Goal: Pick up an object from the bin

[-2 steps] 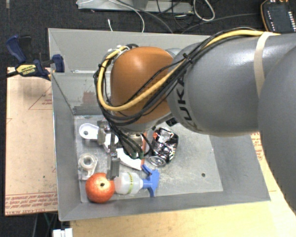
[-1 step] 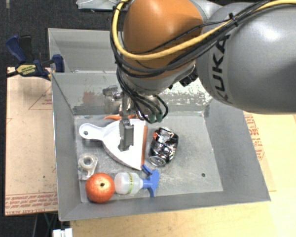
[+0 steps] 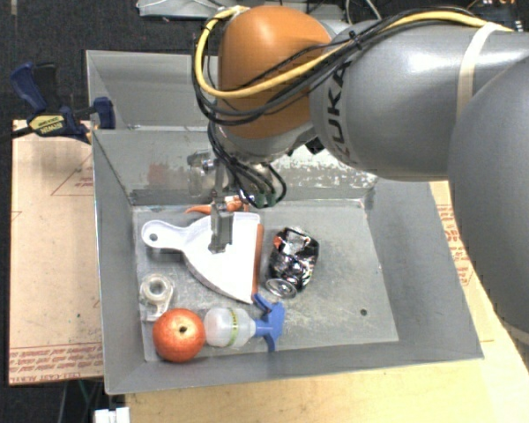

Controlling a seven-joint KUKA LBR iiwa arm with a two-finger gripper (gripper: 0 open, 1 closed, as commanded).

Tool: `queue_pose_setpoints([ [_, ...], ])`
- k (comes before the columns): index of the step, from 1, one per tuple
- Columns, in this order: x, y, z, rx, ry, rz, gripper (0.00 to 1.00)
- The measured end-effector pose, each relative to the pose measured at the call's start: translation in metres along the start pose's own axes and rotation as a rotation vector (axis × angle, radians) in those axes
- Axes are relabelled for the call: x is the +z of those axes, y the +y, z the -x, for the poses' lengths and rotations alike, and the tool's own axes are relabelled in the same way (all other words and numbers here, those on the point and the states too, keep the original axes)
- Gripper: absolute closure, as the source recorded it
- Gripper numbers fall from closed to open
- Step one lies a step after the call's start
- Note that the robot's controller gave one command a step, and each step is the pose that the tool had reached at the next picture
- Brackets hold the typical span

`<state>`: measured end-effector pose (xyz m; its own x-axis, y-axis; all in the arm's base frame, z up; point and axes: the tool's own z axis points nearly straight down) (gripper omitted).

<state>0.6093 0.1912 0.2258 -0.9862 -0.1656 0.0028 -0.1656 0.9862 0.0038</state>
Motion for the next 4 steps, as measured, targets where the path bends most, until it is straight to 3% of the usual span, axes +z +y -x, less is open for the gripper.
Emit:
queue_pose_setpoints([
  [1,-0.039,0.02,-0.063,-0.371,-0.014,-0.001,0.0],
  [2,0.054,0.002,-0.036,-0.063,0.002,-0.002,0.0],
  [3,0.074,0.005,-0.04,-0.053,0.012,-0.003,0.0],
  [4,0.151,0.046,-0.023,-0.43,0.012,-0.004,1.0],
])
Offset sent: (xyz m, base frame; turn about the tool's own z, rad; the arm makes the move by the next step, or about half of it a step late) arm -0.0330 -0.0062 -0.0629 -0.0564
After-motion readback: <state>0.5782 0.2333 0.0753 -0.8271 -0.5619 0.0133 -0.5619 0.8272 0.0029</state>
